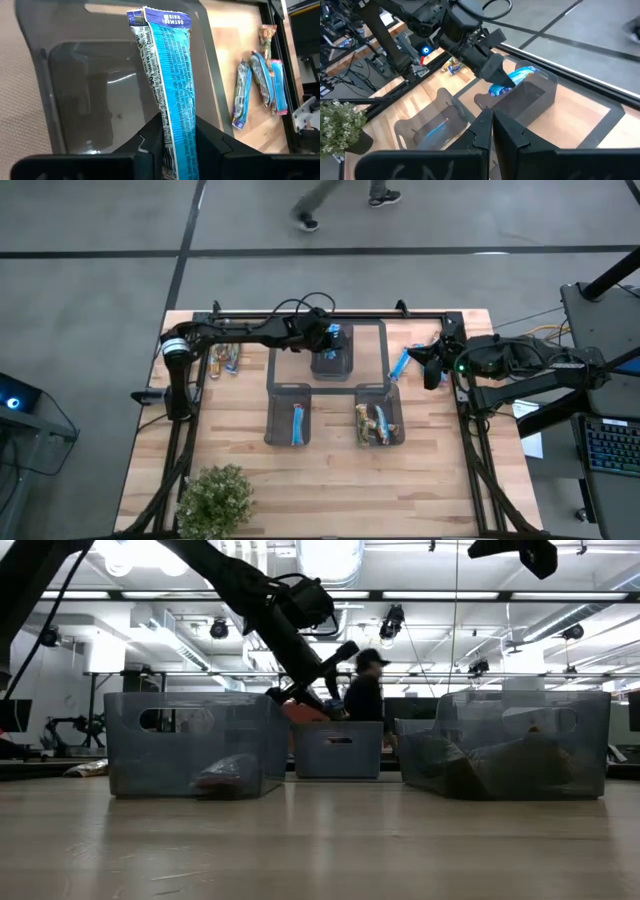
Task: Pick and place Granola Bars by type
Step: Put the blue granola bar into the top black bin
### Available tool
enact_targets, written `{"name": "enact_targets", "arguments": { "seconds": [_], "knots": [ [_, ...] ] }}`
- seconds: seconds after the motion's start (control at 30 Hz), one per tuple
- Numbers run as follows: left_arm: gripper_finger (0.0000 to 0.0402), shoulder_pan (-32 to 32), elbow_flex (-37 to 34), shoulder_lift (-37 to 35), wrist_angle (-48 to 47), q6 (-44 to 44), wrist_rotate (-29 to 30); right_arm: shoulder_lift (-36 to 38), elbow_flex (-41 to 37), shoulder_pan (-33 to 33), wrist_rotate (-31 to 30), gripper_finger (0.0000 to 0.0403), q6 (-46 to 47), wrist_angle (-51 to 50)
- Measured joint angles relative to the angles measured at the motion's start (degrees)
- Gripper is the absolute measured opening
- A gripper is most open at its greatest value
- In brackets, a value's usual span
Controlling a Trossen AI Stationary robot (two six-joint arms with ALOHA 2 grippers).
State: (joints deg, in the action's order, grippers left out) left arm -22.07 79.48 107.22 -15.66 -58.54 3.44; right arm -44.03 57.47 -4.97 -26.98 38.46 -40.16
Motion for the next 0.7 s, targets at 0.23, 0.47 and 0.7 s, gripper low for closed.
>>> {"name": "enact_targets", "arguments": {
  "seconds": [0.23,0.47,0.7],
  "knots": [
    [0.0064,-0.4,0.0,0.0,0.0,-0.4,0.0,0.1,-0.1,0.0,0.0,0.0008,0.1,0.0],
    [0.0064,-0.6,0.0,0.0,-0.8,-1.6,0.4,0.1,-0.1,0.0,0.0,0.0008,0.1,0.1],
    [0.0064,-1.3,0.0,0.0,-3.5,-1.7,0.6,0.1,-0.1,0.0,0.0,0.0008,0.1,0.1]
  ]
}}
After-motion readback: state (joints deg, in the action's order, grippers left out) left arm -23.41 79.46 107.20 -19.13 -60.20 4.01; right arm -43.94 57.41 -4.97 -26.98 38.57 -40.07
